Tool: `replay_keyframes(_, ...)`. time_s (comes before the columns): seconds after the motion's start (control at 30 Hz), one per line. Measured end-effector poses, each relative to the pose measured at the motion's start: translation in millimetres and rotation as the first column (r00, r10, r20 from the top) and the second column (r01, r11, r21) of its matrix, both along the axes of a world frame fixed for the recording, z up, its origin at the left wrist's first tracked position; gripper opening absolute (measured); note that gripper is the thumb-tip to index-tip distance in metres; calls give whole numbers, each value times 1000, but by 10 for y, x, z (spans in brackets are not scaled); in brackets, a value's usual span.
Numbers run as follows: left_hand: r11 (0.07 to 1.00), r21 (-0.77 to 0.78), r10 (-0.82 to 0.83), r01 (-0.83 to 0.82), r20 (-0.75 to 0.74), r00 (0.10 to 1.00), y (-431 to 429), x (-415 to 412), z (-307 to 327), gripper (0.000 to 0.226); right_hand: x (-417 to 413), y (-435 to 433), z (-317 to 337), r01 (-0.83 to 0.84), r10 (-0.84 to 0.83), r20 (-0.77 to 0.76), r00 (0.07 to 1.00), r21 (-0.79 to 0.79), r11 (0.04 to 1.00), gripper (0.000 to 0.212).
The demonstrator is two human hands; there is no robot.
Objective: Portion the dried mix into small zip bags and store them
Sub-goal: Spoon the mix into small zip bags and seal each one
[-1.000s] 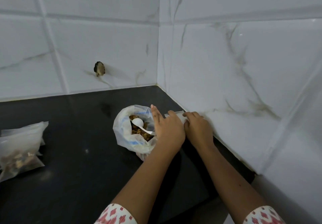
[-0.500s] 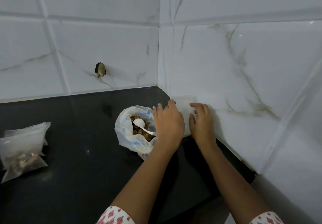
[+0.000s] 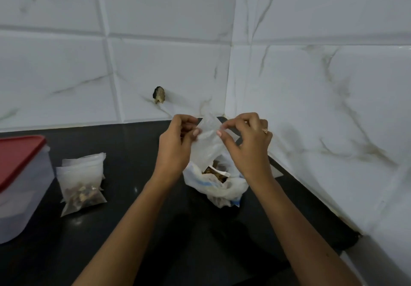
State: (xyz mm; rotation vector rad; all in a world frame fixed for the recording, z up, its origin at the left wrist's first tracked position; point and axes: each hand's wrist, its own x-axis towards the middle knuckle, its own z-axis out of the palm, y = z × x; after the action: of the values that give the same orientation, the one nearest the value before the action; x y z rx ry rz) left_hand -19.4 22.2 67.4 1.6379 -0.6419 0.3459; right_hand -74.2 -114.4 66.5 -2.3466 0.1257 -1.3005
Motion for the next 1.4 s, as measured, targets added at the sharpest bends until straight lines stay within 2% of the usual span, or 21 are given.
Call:
replay_keyframes(0.1, 1000, -10, -15, 15, -37, 999, 120, 45, -82, 19, 15, 152, 12, -25, 30, -131, 991, 39, 999, 10)
replay_keyframes(0.17, 1000, 13, -24, 24, -38, 999, 164, 82, -90, 20, 28, 207, 30, -76, 109, -204, 973, 164, 984, 6)
replay_keyframes(0.23, 993, 121, -15, 12, 22, 1000, 187, 118, -105, 19, 34, 250, 70, -107, 179, -261, 949, 268, 958, 8)
replay_keyframes(0.3, 969, 245, -38, 14, 93, 995, 200, 140, -130, 22, 34, 292, 107, -95, 186, -330, 925, 274, 957, 8)
replay_keyframes(0.33, 954, 298, -56, 20, 111, 992, 207, 147, -140, 28, 38, 310, 119, -88, 183, -351, 918, 272, 958, 7)
replay_keyframes(0.4, 901, 434, -66, -11, 163, 984, 218, 137, -151, 62, 37, 352, 138, -96, 204, -354, 913, 298, 950, 2)
replay_keyframes(0.47, 800, 585, -15, -135, 244, 970, 221, 99, -125, 88, 39, 400, 138, -151, 271, -326, 906, 348, 925, 12)
replay_keyframes(0.5, 750, 629, 17, -203, 289, 957, 221, 92, -124, 92, 43, 415, 129, -185, 308, -313, 898, 367, 912, 17)
replay_keyframes(0.53, 718, 646, 43, -259, 330, 943, 219, 99, -140, 89, 40, 427, 124, -216, 341, -302, 890, 380, 899, 21)
replay_keyframes(0.6, 721, 629, 52, -290, 368, 928, 237, 126, -178, 75, 25, 444, 123, -274, 395, -286, 873, 383, 882, 31)
replay_keyframes(0.73, 827, 558, -72, -74, 235, 969, 291, 194, -210, 57, 0, 449, 113, -314, 436, -312, 844, 371, 874, 46)
replay_keyframes(0.83, 865, 495, -168, 82, 132, 977, 294, 222, -214, 47, -26, 458, 117, -309, 447, -348, 824, 386, 869, 50)
replay_keyframes(0.97, 879, 430, -241, 206, 29, 970, 323, 250, -229, 37, -29, 435, 106, -267, 378, -397, 836, 309, 913, 45)
replay_keyframes(1.07, 880, 420, -229, 221, -33, 973, 373, 283, -235, 47, -36, 320, 123, -185, 294, -327, 898, 326, 927, 26)
replay_keyframes(1.1, 878, 419, -227, 230, -59, 972, 383, 286, -238, 49, -40, 265, 128, -124, 229, -374, 898, 285, 950, 20)
replay_keyframes(1.13, 870, 430, -228, 244, -88, 970, 386, 290, -248, 51, -36, 200, 116, -50, 141, -487, 862, 195, 980, 18)
replay_keyframes(1.2, 836, 476, -230, 273, -147, 962, 373, 292, -271, 55, -20, 108, 54, 23, -22, -735, 677, -9, 1000, 19)
replay_keyframes(1.27, 804, 513, -231, 299, -193, 953, 363, 294, -288, 55, 2, 83, -28, 31, -76, -845, 530, -70, 997, 19)
replay_keyframes(1.4, 781, 528, -228, 333, -256, 939, 399, 309, -277, 54, 46, 82, -96, 69, -153, -829, 538, -137, 988, 19)
